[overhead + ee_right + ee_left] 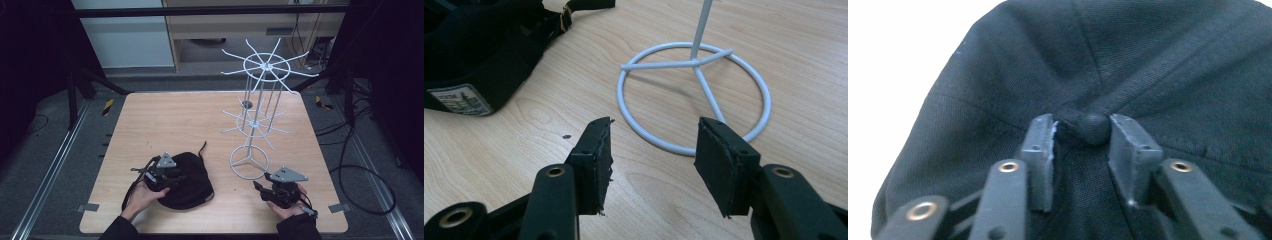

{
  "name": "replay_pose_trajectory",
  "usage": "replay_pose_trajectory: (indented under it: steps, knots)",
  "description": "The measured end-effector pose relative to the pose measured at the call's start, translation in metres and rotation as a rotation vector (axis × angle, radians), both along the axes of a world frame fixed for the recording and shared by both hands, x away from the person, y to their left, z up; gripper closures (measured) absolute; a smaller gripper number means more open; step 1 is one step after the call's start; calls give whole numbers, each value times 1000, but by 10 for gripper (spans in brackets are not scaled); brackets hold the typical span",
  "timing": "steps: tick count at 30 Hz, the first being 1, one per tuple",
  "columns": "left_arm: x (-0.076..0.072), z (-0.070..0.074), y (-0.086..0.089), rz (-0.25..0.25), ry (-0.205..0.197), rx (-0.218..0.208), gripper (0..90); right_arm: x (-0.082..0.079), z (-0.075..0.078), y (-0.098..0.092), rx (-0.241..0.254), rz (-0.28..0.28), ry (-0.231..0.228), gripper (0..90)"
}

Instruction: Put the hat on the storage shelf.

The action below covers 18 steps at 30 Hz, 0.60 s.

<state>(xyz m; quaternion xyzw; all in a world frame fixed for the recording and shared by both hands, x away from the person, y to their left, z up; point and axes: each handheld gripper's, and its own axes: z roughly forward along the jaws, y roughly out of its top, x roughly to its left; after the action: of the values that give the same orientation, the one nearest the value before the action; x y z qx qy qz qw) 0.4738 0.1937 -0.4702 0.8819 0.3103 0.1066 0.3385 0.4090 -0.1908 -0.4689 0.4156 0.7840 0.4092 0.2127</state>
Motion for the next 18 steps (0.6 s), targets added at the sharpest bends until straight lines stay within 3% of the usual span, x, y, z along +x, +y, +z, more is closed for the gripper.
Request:
replay_pose_trajectory:
  steps: [6,9,13,15,17,18]
  knots:
    - [-2,-1,-2,-11,22,14,879,1,-1,-1,0,-2,3,489]
    - [-1,-2,0,-15,56,-6,898,1,-1,-1,-1,-4,6,491]
    - [-3,1,2,-9,47,-28,894,2,-1,-2,-3,-3,3,491]
    - [-3,4,4,-19,47,-65,835,2,-1,-3,-2,-3,3,491]
    - [-3,8,5,-29,39,-90,605,2,-1,-3,-2,-3,5,491]
    - [-4,9,5,-40,31,-94,556,2,-1,-3,-3,-2,4,491]
